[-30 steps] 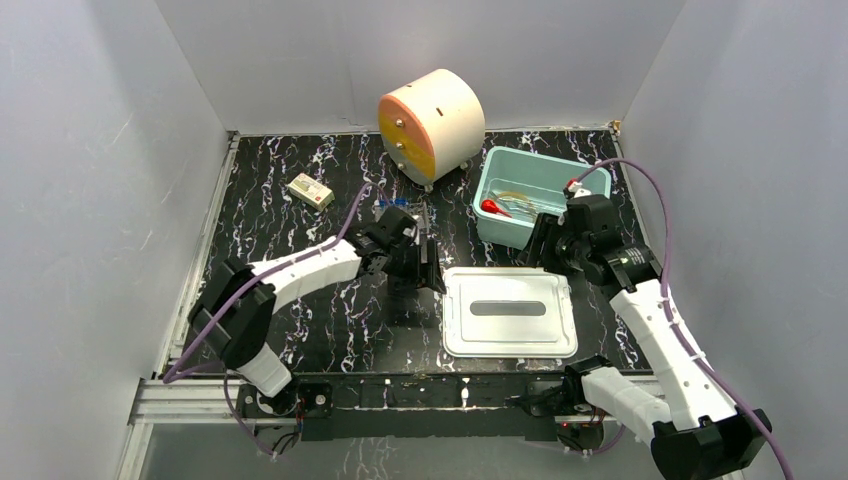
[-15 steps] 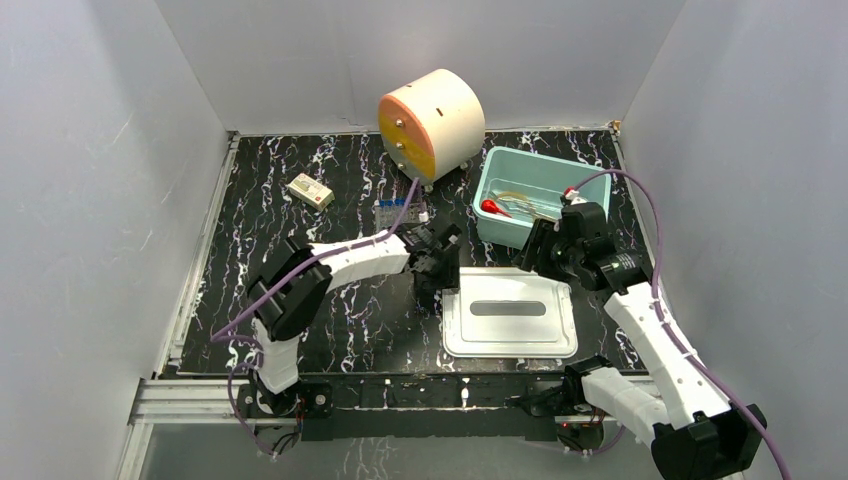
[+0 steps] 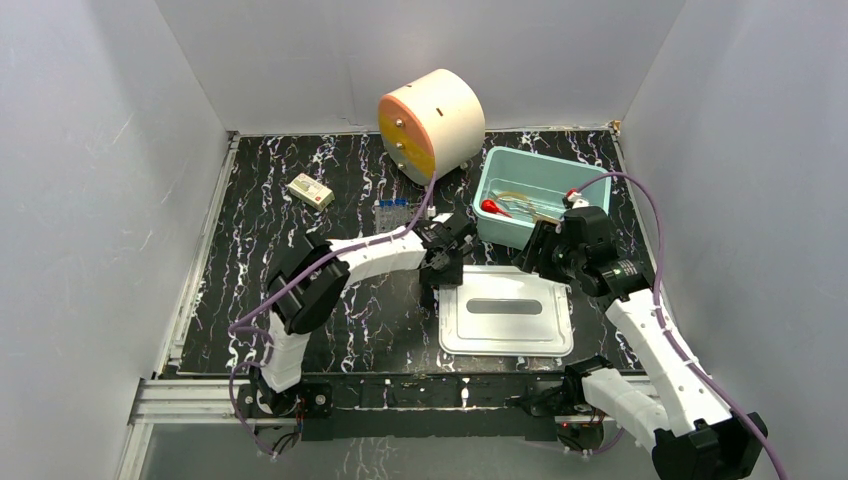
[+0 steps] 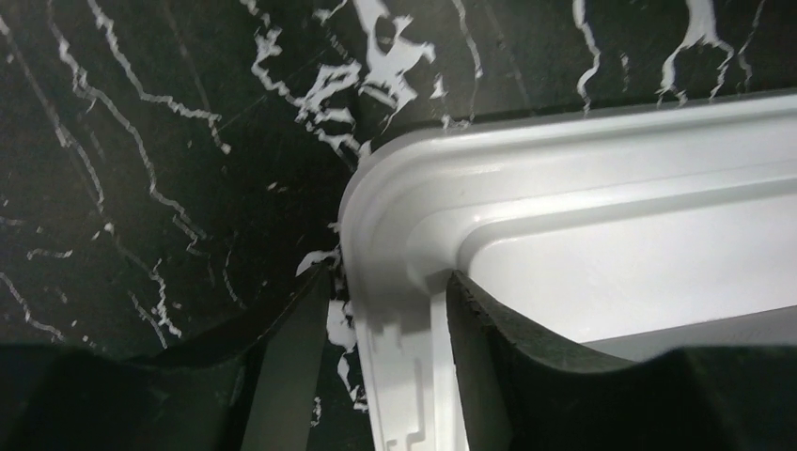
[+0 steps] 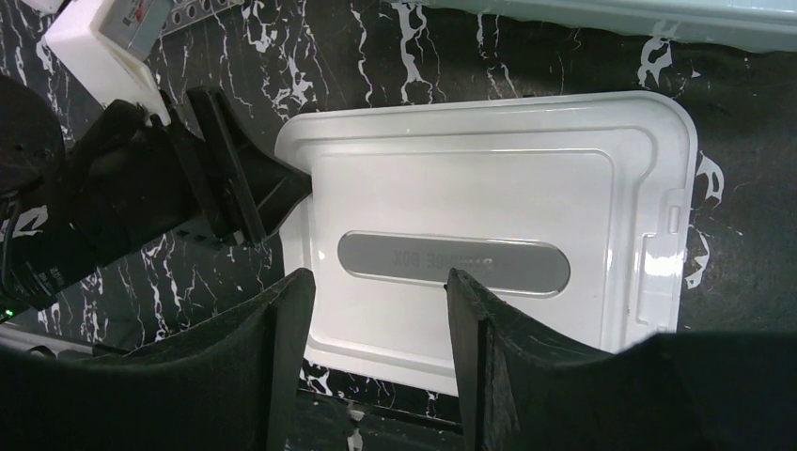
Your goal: Organize the chemistry lab equipment
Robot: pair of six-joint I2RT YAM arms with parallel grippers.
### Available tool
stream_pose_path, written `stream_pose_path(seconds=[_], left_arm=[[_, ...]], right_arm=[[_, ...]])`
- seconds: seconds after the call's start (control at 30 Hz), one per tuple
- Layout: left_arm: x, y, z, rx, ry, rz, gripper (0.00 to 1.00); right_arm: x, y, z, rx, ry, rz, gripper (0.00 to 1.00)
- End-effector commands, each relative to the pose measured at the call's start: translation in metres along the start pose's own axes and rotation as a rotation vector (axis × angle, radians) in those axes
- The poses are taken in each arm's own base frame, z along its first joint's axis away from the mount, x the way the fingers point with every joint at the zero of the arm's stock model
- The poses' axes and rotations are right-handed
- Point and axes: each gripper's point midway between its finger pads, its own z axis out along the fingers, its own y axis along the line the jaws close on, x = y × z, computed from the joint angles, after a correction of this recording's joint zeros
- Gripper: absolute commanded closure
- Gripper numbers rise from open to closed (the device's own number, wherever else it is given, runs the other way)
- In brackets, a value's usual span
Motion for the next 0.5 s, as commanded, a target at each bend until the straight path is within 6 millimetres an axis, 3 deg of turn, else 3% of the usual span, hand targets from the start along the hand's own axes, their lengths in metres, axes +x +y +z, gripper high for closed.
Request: stream_pose_path(seconds=[0.0, 0.1, 0.3, 0.47], left_arm=[[-0.007, 0.004, 0.007, -0.060, -0.005, 0.035, 0.50], [-0.010, 0.006, 0.009, -0.078, -0.016, 0.043, 0.45], [-0.025, 0.006, 0.004, -0.087, -0.058, 0.056, 0.50], [-0.031, 0.013, 0.005, -0.090, -0.055, 0.039, 0.47]], right_arm=[[-0.007, 0.003, 0.001, -0.028, -0.043, -0.008, 0.37], [-0.007, 0.005, 0.001, -0.036, -0.045, -0.006, 0.37], [-0.005, 0.006, 0.001, -0.046, -0.045, -0.008, 0.37], [-0.006, 0.007, 0.001, -0.051, -0.046, -0.009, 0.37]])
